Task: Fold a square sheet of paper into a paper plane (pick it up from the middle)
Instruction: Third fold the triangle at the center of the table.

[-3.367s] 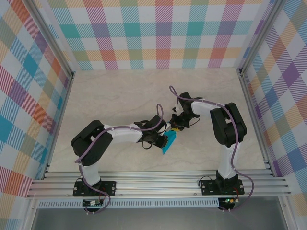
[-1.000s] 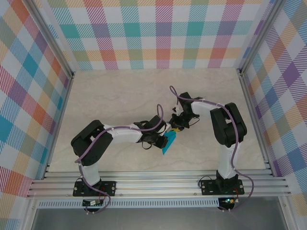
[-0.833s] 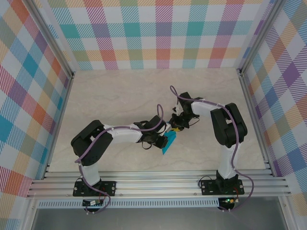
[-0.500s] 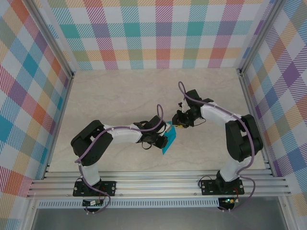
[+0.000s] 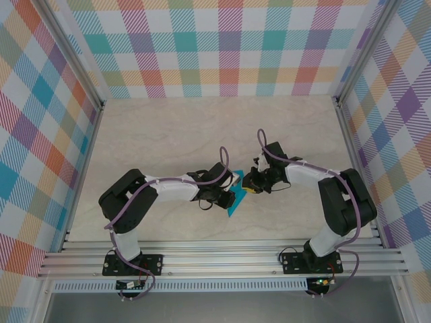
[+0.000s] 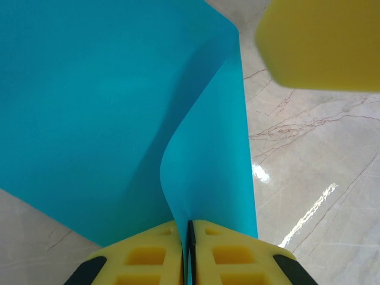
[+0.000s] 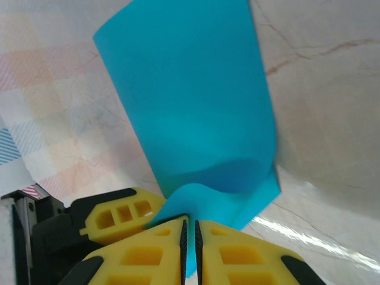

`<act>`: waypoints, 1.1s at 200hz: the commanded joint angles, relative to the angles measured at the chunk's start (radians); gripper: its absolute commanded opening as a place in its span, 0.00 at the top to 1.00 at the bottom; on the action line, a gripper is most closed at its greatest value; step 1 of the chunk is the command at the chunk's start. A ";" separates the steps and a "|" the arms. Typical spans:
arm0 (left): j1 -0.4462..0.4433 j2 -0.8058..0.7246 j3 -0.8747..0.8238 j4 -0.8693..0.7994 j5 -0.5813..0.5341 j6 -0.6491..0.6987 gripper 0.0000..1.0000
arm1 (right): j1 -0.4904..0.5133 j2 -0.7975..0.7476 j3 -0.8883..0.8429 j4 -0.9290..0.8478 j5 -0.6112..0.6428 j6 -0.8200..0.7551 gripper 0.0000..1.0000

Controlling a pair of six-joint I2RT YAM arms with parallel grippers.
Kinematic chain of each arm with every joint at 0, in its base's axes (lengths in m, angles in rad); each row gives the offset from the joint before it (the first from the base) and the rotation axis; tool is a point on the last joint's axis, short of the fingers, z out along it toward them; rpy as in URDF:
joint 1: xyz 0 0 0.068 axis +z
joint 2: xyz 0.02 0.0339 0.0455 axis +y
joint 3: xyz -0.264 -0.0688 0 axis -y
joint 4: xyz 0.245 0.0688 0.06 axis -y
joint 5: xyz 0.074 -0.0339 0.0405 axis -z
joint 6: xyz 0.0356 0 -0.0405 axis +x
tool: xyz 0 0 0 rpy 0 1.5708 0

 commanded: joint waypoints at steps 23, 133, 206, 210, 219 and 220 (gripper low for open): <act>0.010 -0.005 -0.019 -0.024 0.006 0.003 0.88 | 0.018 0.076 -0.010 0.101 -0.046 0.043 0.86; 0.011 -0.035 -0.007 -0.059 0.004 0.015 0.88 | 0.018 0.113 -0.006 0.038 0.015 -0.016 0.85; 0.010 -0.018 0.012 -0.077 0.015 0.029 0.88 | 0.018 0.096 0.091 -0.057 0.051 -0.057 0.83; 0.011 -0.017 0.012 -0.077 0.016 0.029 0.88 | 0.017 0.098 0.103 -0.069 0.058 -0.064 0.83; 0.009 -0.014 0.012 -0.079 0.015 0.027 0.88 | 0.017 0.106 0.128 -0.091 0.074 -0.079 0.83; 0.010 -0.014 0.012 -0.078 0.015 0.026 0.88 | 0.017 0.107 0.132 -0.094 0.077 -0.082 0.83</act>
